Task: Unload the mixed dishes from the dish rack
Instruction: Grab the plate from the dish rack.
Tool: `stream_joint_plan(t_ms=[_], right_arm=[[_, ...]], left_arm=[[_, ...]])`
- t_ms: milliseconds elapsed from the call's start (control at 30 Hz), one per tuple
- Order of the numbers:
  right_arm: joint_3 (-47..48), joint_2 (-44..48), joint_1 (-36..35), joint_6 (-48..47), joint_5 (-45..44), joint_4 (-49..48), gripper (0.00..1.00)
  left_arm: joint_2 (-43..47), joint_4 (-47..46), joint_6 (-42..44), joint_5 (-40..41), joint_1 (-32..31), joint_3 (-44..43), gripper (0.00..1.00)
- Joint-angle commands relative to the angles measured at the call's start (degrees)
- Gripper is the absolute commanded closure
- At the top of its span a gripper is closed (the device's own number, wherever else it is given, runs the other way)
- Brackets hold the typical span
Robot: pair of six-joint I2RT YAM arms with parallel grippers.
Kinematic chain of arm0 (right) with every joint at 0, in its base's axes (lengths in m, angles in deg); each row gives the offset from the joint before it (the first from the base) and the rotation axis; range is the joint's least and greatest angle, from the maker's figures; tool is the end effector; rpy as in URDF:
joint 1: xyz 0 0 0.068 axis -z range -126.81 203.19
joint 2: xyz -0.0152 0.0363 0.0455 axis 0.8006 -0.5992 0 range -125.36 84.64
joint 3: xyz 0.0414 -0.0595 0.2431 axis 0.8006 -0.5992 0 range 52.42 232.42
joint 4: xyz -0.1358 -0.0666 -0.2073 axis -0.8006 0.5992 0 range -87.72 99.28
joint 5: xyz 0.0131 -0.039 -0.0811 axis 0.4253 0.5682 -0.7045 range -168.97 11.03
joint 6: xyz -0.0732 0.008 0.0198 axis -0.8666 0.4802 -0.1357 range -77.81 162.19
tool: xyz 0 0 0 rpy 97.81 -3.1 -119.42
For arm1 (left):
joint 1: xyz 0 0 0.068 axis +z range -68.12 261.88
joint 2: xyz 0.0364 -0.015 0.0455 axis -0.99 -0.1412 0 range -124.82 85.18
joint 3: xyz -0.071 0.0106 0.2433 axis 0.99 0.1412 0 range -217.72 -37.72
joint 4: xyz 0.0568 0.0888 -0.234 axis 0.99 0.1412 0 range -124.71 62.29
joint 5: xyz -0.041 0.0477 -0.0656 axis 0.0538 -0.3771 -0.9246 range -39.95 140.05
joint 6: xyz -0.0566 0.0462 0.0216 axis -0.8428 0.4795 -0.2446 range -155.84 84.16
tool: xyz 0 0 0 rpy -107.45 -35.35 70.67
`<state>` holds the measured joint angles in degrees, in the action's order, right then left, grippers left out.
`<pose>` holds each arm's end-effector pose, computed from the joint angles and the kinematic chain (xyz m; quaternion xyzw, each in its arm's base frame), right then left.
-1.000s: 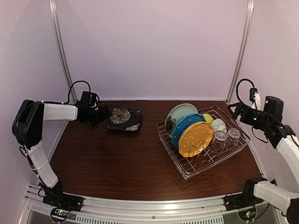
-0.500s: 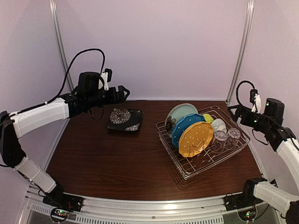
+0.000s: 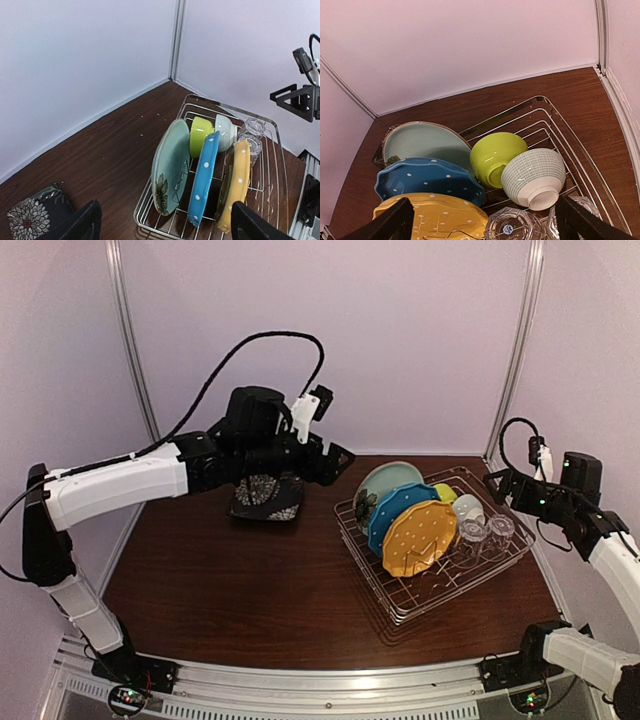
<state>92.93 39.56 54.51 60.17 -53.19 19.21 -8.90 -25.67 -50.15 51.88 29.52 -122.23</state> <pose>0.2149 0.0232 0.2786 0.0113 0.8154 0.2619 0.5161 0.2552 -0.3275 0.3322 0.2559 0.7707 -0.3098 0.4945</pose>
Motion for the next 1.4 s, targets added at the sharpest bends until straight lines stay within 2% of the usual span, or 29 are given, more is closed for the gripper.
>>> stream_joint_plan(t_ms=[0,167,300,667,1167,1367], right_arm=[[-0.1,0.5,0.1,0.0,0.2,-0.2,0.00],[-0.4,0.6,0.1,0.1,0.6,-0.5,0.00],[-1.1,0.7,0.1,0.5,0.7,-1.0,0.00],[-1.5,0.8,0.2,0.0,0.7,-1.3,0.00],[-2.1,1.0,0.1,-0.3,0.5,-1.5,0.00],[-2.1,1.1,0.2,-0.5,0.4,-1.3,0.00]], left_arm=[[-5.4,3.8,5.4,1.8,-4.4,-4.9,0.10],[-10.8,4.4,9.2,5.2,-9.8,-10.1,0.12],[-15.0,5.9,10.3,6.0,-11.7,-13.7,0.14],[-22.7,9.3,11.3,5.0,-12.7,-20.8,0.18],[-32.5,14.7,10.0,8.2,-13.4,-31.3,0.35],[-34.4,15.1,8.6,8.2,-13.5,-32.9,0.40]])
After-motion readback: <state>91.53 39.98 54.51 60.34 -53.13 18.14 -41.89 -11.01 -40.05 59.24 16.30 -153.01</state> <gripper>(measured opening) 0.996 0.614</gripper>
